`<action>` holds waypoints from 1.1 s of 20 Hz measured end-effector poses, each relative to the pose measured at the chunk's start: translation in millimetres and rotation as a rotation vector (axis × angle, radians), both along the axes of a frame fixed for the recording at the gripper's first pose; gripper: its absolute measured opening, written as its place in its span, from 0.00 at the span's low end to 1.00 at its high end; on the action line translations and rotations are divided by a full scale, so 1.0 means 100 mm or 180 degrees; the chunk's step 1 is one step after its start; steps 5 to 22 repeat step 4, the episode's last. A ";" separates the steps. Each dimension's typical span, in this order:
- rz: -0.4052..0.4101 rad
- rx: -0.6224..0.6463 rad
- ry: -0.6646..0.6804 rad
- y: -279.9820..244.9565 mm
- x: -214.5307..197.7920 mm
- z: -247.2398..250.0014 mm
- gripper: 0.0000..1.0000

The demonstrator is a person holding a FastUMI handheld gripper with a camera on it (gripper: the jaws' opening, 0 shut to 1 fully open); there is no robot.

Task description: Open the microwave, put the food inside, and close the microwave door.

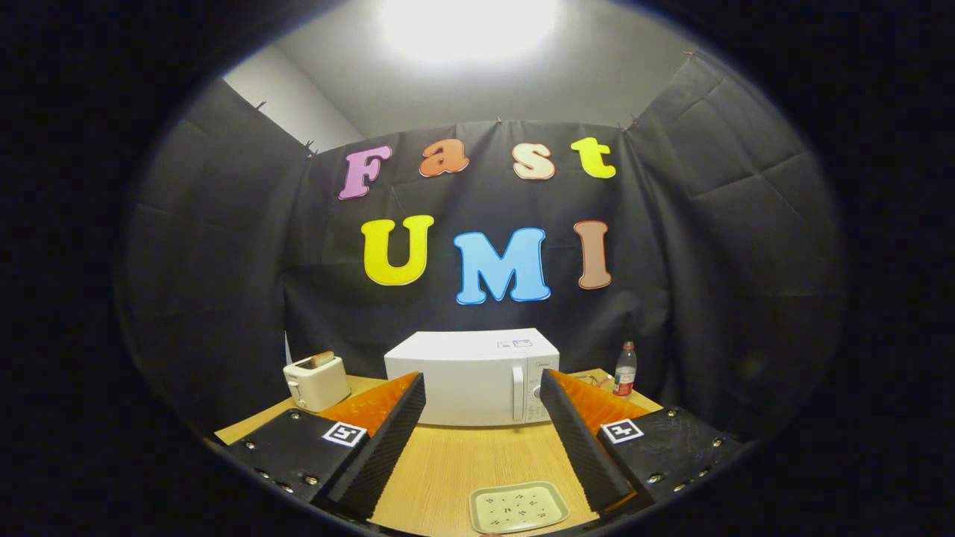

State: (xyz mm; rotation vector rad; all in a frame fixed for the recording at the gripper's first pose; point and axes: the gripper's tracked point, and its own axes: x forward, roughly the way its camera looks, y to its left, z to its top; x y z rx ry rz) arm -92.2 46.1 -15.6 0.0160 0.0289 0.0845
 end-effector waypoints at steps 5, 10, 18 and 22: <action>0.0049 -0.0025 -0.0066 0.05 0.00 0.06 0.98; 0.0049 -0.0025 -0.0066 0.05 0.00 0.06 0.98; 0.0049 -0.0025 -0.0066 0.05 0.00 0.06 0.98; 0.0049 -0.0025 -0.0066 0.05 0.00 0.06 0.98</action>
